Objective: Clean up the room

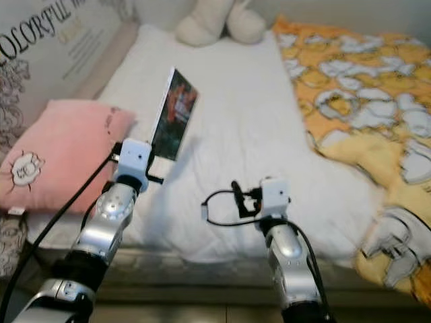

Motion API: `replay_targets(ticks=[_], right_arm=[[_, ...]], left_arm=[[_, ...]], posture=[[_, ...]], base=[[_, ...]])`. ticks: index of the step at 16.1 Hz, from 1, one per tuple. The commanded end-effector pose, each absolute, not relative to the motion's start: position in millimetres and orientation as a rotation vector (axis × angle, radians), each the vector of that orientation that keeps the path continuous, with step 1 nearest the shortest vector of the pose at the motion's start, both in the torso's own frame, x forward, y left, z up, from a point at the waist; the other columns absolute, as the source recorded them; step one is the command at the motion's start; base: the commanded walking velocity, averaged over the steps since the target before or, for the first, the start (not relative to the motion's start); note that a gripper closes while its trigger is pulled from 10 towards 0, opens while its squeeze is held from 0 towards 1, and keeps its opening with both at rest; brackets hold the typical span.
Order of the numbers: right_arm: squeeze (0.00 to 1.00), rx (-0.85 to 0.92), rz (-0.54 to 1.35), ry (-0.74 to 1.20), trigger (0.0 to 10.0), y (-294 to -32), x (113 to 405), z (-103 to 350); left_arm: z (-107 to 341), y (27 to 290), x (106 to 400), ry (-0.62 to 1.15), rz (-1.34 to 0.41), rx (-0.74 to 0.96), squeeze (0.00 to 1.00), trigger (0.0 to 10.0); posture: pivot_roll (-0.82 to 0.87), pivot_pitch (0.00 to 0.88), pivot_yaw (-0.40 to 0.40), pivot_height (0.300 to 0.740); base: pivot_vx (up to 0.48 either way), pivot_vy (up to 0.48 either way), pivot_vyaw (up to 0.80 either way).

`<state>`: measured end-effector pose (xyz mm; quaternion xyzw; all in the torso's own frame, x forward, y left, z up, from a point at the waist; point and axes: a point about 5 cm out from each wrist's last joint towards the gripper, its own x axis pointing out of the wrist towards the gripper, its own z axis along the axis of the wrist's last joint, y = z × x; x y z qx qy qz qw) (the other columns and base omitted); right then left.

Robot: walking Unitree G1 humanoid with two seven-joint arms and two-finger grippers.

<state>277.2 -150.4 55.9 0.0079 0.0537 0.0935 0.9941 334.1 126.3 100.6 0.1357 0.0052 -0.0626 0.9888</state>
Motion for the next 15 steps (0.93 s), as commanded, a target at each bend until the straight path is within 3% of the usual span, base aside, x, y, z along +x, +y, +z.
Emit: replay_targets(ticks=[1, 4, 6, 8, 9, 12, 15], right_arm=[[0.0, 0.009, 0.151, 0.068, 10.0, -153, 279, 62], [0.0, 0.013, 0.17, 0.06, 10.0, -151, 275, 62], [0.0, 0.016, 0.202, 0.073, 10.0, -149, 270, 60], [0.0, 0.007, 0.228, 0.096, 10.0, -155, 262, 58], [0.0, -0.01, 0.246, 0.114, 10.0, -158, 257, 58], [0.0, -0.052, 0.282, 0.144, 10.0, -169, 241, 60], [0.0, -0.06, 0.274, 0.177, 10.0, -176, 222, 61]], left_arm=[[110, 135, 340, -0.019, -0.07, 0.237, 0.0, 10.0], [104, 152, 345, 0.052, 0.056, 0.128, 0.0, 10.0], [92, 156, 352, 0.186, 0.027, -0.059, 0.0, 10.0], [77, 153, 361, 0.367, -0.057, -0.394, 0.0, 10.0], [73, 146, 361, 0.408, -0.098, -0.449, 0.0, 10.0], [61, 137, 356, 0.499, -0.125, -0.371, 0.0, 10.0], [57, 160, 354, 0.52, -0.085, -0.045, 0.0, 10.0]], posture=[[-0.05, 0.0, 0.038, 0.74], [-0.05, 0.0, 0.031, 0.74], [-0.06, 0.0, 0.021, 0.74], [-0.07, 0.0, -0.026, 0.74], [-0.1, 0.001, -0.056, 0.74], [-0.16, 0.038, -0.088, 0.74], [-0.21, 0.069, -0.083, 0.74]], base=[[0.48, 0.0, 0.0], [0.297, 0.0, 0.0], [0.0, 0.0, 0.0], [0.0, 0.0, 0.0], [0.0, 0.0, 0.0], [0.0, 0.0, 0.0], [0.0, 0.0, 0.0]])
